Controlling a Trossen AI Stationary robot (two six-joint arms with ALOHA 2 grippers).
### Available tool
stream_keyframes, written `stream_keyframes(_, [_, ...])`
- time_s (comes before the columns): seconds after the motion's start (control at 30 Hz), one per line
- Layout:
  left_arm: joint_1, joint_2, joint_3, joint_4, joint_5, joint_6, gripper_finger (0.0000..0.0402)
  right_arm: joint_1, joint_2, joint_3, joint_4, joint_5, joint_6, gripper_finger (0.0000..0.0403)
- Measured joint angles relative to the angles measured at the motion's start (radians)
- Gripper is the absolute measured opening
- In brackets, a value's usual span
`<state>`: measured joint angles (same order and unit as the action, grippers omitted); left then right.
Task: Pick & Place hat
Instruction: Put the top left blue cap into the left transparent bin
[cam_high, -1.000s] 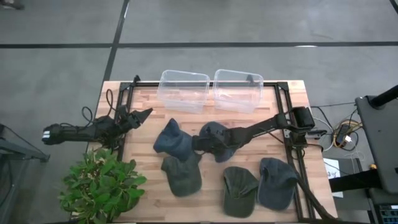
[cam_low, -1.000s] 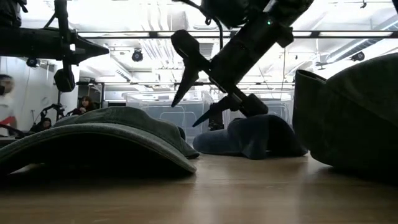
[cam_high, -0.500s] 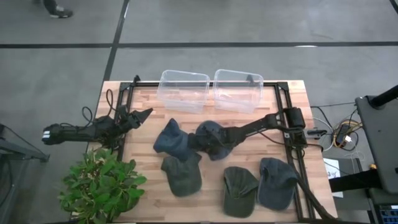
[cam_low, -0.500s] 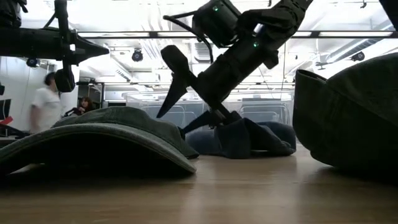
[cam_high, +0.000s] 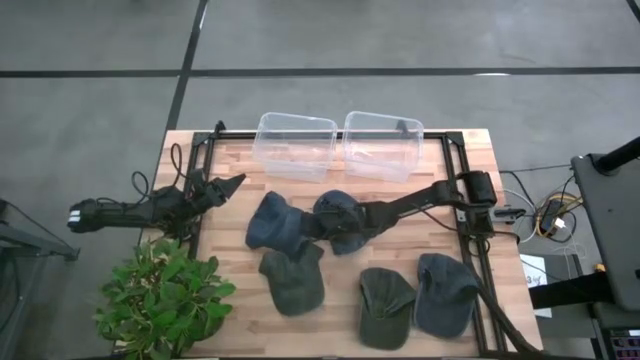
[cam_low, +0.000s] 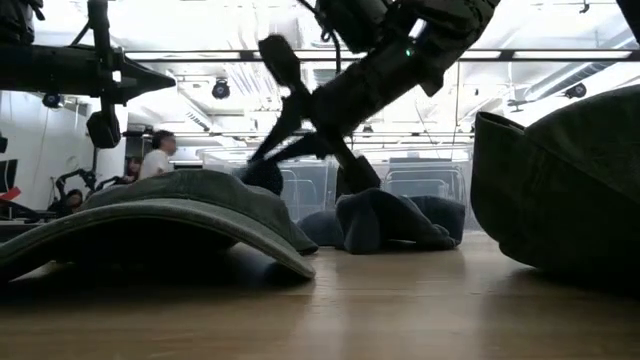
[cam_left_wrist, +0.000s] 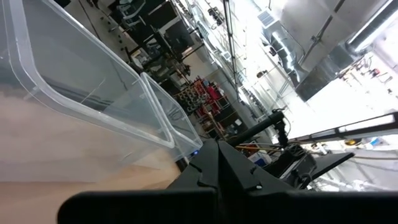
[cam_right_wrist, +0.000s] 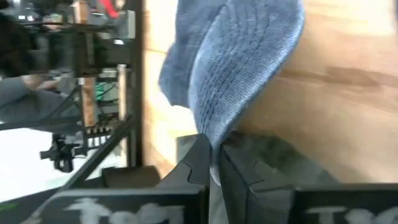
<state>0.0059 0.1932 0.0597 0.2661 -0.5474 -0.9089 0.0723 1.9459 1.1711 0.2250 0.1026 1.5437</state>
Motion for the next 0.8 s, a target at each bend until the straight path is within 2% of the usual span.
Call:
stream_keyframes(0.4, [0.0, -0.002, 0.0, 0.028, 0.002, -0.015, 0.0003, 0.003, -0.14, 0.079, -0.039, 0.021, -0.263, 0.001])
stream_keyframes(0.6, [0.0, -0.016, 0.001, 0.174, 0.032, -0.091, 0.0003, 0.003, -0.192, 0.236, -0.334, 0.035, -0.407, 0.0009])
stream_keyframes(0.8, [0.0, -0.016, 0.001, 0.289, 0.085, -0.092, 0.0003, 0.003, -0.211, 0.42, -0.529, 0.134, -0.666, 0.001])
